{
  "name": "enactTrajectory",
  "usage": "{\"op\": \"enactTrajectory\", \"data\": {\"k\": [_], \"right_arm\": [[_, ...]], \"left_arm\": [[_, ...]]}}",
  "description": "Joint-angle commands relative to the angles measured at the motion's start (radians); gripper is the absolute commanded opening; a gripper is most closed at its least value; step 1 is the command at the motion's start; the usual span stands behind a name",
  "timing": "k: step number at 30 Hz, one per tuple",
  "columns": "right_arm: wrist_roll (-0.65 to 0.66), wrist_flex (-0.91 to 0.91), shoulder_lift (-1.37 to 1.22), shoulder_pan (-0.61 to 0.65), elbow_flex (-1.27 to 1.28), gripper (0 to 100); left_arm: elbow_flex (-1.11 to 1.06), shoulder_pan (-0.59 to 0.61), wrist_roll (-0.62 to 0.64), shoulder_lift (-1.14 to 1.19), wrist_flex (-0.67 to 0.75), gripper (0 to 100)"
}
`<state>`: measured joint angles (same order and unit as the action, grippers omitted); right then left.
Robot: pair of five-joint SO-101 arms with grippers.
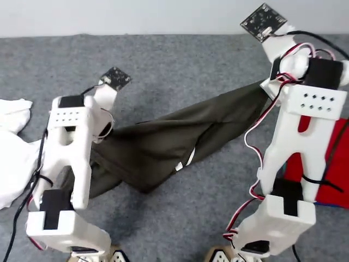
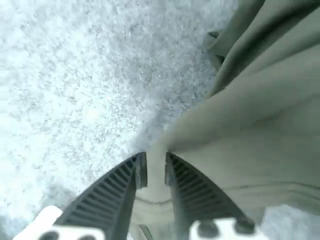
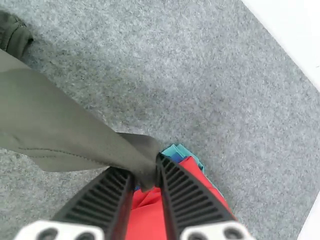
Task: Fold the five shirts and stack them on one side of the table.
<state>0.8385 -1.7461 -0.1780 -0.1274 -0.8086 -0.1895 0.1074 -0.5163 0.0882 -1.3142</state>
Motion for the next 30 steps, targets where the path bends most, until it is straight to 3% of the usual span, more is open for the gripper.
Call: {"op": "enactTrajectory", "data": {"k": [1, 8, 18, 24, 30], "right_arm": [[-0.006, -0.022, 0.007, 0.002, -0.048, 1.0], [-0.006, -0.013, 0.004, 0.002, -0.048, 1.0], [-0.006, -0.012, -0.005, -0.007, -0.046, 1.0], [-0.008, -0.012, -0.038, -0.015, -0.051, 1.0], [-0.008, -0.012, -0.041, -0.013, -0.052, 1.0]], "left_arm": [[0.134, -0.068, -0.006, -0.008, -0.181, 7], [0.246, -0.276, -0.003, -0.008, -0.439, 7], [0.007, -0.520, 0.037, -0.040, -0.410, 7], [-0.171, -0.539, 0.071, -0.032, -0.252, 7], [-0.209, -0.361, 0.021, -0.032, -0.074, 7]]}}
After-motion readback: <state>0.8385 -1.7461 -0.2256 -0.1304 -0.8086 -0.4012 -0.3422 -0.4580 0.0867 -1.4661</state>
